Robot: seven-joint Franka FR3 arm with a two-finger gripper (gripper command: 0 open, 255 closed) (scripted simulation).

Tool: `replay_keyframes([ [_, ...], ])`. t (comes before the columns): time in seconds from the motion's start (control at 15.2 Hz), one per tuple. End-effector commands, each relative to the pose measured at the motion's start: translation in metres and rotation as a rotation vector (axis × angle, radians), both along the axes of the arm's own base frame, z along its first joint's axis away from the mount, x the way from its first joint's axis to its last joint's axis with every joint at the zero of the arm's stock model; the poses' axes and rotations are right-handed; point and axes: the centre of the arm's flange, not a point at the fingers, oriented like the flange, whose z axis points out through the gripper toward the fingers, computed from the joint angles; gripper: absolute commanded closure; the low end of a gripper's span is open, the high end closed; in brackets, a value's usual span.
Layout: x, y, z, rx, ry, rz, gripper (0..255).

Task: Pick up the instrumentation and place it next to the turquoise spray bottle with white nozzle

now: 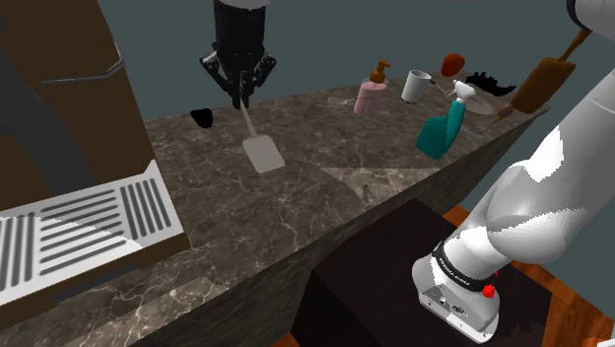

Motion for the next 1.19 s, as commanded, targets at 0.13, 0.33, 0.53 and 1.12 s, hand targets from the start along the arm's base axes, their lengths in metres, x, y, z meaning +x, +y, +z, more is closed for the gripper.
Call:
replay_keyframes([
  [0.13, 0.0, 0.0, 0.021, 0.0, 0.0, 0.0, 255],
  [0.33, 0.0, 0.0, 0.037, 0.0, 0.0, 0.0, 255],
  [0.53, 0.0, 0.0, 0.053, 0.0, 0.0, 0.0, 255],
  [1.12, 0.0, 0.0, 0.101, 0.0, 0.0, 0.0, 255],
])
